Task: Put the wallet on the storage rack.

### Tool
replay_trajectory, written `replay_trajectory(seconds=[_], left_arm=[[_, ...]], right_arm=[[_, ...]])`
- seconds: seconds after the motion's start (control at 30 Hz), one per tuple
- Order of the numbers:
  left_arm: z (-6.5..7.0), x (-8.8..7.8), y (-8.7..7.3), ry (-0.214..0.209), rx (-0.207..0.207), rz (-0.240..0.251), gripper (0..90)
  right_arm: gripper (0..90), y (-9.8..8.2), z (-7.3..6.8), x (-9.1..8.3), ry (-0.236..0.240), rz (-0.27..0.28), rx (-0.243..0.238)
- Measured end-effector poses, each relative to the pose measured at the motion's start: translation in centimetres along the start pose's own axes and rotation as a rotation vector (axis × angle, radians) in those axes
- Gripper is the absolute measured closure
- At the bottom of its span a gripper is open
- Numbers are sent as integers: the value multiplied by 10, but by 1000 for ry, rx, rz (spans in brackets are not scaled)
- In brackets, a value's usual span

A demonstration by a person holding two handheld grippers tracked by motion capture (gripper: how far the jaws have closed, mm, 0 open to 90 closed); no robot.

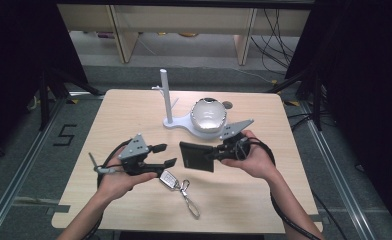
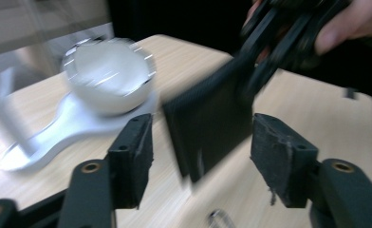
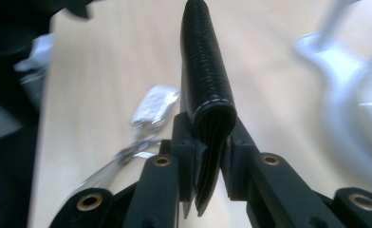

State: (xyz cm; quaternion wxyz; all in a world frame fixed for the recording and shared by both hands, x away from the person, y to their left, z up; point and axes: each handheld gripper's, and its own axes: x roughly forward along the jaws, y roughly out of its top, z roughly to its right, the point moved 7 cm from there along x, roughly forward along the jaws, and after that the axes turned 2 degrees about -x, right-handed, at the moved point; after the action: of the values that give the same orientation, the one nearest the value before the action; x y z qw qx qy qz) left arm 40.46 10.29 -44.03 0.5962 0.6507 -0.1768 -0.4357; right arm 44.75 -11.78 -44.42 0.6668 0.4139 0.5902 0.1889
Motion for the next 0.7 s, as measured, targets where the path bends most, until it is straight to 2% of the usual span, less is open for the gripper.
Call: replay_trajectory(seconds=[0.03, 0.07, 0.1, 0.13, 0.17, 0.2, 0.23, 0.27, 0.33, 0.37, 0.4, 0.47, 0.53, 0.57, 0.63, 0.7], left_arm=[[-11, -8, -14, 53, -41, -8, 357], [-11, -8, -14, 53, -41, -8, 353], [-15, -10, -21, 61, -72, -2, 350], [-23, -15, -36, 88, -112, -8, 350], [-23, -15, -36, 88, -112, -8, 350], [-28, -18, -50, 110, -140, -17, 350], [-28, -18, -50, 110, -140, -17, 350], [-30, -19, -58, 121, -154, -22, 350], [-32, -19, -67, 123, -176, -31, 351], [-32, -20, -76, 117, -206, -38, 351], [-32, -20, -76, 117, -206, -38, 351], [-33, -19, -82, 116, -230, -34, 351], [-33, -19, -84, 121, -235, -34, 350], [-33, -18, -84, 123, -239, -32, 351], [-32, -17, -85, 113, -248, -26, 350], [-32, -16, -85, 118, -251, -27, 350]], right_arm=[[789, 9, 15, -10, -73, 52, 8], [789, 9, 15, -10, -73, 52, 8], [789, 16, 25, -19, -122, 84, 38], [789, 20, 32, -22, -152, 108, 28], [789, 20, 32, -22, -152, 108, 28], [789, 29, 45, -29, -207, 134, 49], [789, 29, 45, -29, -207, 134, 49], [789, 33, 50, -31, -228, 148, 56], [789, 44, 68, -35, -283, 174, 61], [789, 46, 73, -36, -292, 173, 67], [789, 46, 73, -36, -292, 173, 67], [788, 53, 87, -34, -311, 175, 86], [788, 54, 92, -32, -321, 176, 85], [788, 57, 99, -29, -331, 177, 79], [788, 60, 106, -25, -348, 198, 68], [788, 59, 107, -24, -340, 189, 83]])
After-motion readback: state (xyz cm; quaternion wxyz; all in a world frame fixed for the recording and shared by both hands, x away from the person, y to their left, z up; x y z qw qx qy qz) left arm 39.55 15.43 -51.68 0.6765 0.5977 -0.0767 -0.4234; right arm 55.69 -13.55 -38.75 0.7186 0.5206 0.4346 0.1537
